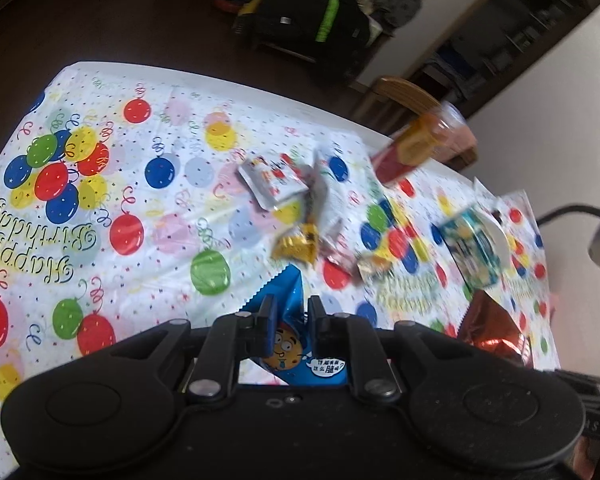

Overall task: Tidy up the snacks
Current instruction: 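Carry the blue packet and brown packet into the white box and release both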

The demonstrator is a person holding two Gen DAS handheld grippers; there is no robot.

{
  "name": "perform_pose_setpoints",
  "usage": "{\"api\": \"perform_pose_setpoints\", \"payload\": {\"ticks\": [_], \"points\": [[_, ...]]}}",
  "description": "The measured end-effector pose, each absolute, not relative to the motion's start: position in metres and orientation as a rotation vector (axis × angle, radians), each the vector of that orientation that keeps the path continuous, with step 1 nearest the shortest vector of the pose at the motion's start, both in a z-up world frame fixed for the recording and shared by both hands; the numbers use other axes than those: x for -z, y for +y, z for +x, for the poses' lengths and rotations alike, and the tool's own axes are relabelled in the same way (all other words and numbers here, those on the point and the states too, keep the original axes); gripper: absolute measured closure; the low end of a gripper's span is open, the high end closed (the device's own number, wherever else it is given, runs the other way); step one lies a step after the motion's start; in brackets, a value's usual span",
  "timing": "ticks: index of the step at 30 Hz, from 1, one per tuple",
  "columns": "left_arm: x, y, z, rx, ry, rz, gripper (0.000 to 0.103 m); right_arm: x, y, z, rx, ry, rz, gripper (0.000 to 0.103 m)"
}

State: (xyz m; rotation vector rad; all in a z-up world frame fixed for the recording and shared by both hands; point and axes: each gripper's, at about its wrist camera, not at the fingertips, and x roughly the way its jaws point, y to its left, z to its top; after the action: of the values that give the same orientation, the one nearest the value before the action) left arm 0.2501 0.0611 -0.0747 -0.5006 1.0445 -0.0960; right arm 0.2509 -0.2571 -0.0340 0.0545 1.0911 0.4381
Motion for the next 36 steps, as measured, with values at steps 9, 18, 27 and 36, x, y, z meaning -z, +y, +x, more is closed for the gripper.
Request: {"api": "perform_pose_setpoints", "payload": {"ticks": [9, 18, 27, 36], "points": [[0.061, 0.039, 0.197, 0.21, 1.059, -0.414, 0.09, 0.035, -0.267, 0.199, -0.411, 1.098, 0.074, 0.072], [0.073, 0.011, 0.15, 0.304, 1.111, -0.255, 0.09, 0.05, -0.265, 0.157, -0.398, 1.12, 0.073, 0.072], [0.091, -0.015, 0.115, 0.373, 1.135, -0.088, 0.09, 0.078, -0.256, 0.128, -0.397, 1.173, 0.06, 0.072], [0.119, -0.035, 0.1, 0.419, 1.192, 0.013, 0.09, 0.106, -0.249, 0.11, -0.386, 1.225, 0.057, 0.072]]}}
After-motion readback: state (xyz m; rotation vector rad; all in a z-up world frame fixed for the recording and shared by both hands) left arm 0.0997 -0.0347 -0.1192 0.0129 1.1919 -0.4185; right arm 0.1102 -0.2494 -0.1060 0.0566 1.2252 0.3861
